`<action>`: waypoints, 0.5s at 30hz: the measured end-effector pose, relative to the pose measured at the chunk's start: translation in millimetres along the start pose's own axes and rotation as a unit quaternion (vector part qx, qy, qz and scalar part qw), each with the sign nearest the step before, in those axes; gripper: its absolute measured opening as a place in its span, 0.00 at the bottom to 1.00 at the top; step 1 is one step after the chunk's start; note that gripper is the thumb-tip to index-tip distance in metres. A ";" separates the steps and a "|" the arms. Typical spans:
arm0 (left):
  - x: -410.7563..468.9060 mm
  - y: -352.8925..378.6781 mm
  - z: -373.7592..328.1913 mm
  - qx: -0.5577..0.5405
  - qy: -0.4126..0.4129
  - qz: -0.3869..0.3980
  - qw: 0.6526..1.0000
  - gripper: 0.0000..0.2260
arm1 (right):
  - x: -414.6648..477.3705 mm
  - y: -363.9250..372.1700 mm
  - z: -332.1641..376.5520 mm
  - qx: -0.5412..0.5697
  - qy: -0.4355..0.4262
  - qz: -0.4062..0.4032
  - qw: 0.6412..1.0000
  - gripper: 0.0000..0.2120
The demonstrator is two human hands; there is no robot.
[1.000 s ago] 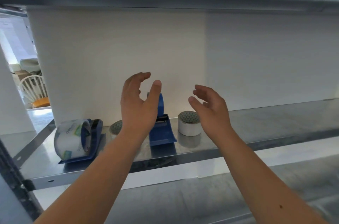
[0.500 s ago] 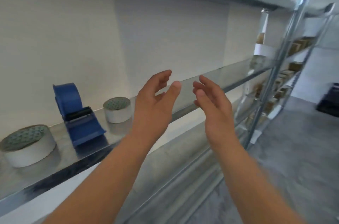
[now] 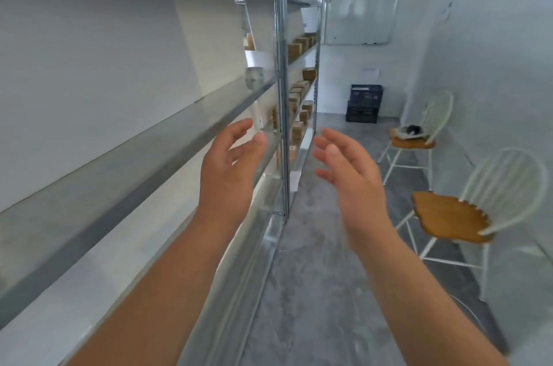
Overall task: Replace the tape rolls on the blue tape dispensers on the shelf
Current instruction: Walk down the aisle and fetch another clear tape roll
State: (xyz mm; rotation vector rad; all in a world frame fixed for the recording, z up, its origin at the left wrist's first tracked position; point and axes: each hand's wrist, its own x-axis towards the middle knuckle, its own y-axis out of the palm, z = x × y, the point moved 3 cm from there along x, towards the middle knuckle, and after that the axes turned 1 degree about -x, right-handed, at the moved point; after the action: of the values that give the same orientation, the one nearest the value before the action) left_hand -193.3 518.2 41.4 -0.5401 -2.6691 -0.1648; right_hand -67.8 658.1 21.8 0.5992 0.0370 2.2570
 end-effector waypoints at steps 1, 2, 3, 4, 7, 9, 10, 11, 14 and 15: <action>2.2 14.0 3.4 -0.003 -0.003 0.014 1.000 0.18 | 3.5 -12.1 0.1 -0.003 -0.004 -0.009 1.000 0.17; 4.7 27.8 6.9 -0.005 -0.006 0.024 1.000 0.18 | 7.7 -24.0 -0.1 -0.008 -0.007 -0.017 1.000 0.15; 7.8 41.9 10.3 -0.006 -0.008 0.032 0.999 0.18 | 12.9 -35.8 -0.4 -0.013 -0.011 -0.025 1.000 0.14; 11.1 55.5 13.6 -0.006 -0.009 0.039 0.999 0.18 | 19.2 -47.6 -0.9 -0.019 -0.015 -0.033 0.999 0.14; 23.4 92.6 25.2 -0.004 -0.007 0.052 0.999 0.18 | 43.0 -79.1 -7.5 -0.032 -0.017 -0.042 0.998 0.15; 35.0 115.8 32.8 -0.001 -0.002 0.059 0.998 0.21 | 61.5 -96.6 -14.3 -0.036 -0.019 -0.037 0.999 0.16; 42.4 127.7 36.5 -0.001 0.000 0.061 0.998 0.22 | 72.6 -104.4 -18.0 -0.037 -0.019 -0.032 0.999 0.16; 50.5 140.1 40.4 -0.001 0.001 0.060 0.998 0.22 | 84.7 -111.5 -21.8 -0.037 -0.018 -0.027 0.999 0.16; 74.0 180.2 51.8 -0.007 0.001 0.062 0.998 0.22 | 120.5 -132.5 -33.5 -0.031 -0.009 -0.021 0.999 0.15; 82.7 196.2 55.1 -0.010 0.004 0.065 0.998 0.23 | 133.4 -140.5 -37.1 -0.026 -0.009 -0.022 0.999 0.14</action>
State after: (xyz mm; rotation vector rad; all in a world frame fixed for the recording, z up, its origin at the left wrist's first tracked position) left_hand -205.6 737.6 32.3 -0.7156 -2.6162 -0.1552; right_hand -64.3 855.2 13.6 0.5860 -0.0181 2.2019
